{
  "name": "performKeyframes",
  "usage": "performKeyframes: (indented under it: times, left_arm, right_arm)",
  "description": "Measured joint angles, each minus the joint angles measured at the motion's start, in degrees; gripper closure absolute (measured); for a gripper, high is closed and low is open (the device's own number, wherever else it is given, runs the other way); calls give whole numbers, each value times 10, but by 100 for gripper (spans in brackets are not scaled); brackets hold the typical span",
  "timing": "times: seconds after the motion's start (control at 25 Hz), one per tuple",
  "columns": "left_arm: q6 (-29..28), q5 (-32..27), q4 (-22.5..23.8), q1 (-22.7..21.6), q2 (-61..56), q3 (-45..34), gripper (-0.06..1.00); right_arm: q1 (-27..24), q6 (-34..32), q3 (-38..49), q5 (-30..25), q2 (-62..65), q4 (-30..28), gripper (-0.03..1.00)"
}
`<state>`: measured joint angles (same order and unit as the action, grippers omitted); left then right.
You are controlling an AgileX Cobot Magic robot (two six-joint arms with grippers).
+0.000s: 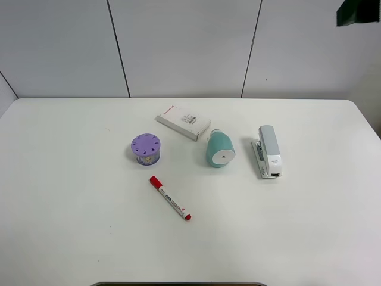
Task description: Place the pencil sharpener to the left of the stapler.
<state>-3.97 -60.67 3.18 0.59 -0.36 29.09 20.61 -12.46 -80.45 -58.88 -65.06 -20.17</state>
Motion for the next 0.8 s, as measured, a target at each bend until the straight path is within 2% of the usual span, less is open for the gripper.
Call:
performKeyframes:
  times: [0.2,0.48,0.6,0.8]
  left_arm:
    - [0,0,0,0,0,0,-1]
    - [0,0,0,0,0,0,-1]
    - [0,0,0,0,0,0,-1]
    - [0,0,0,0,0,0,-1]
  right_arm:
    - [0,-1,0,-5,70,-17,-2]
    - [-2,42,0,-21,154,-21,-2]
    - [-28,48,0,-31,185,-21,-2]
    - [-103,75,1,-63,238,-5,-2]
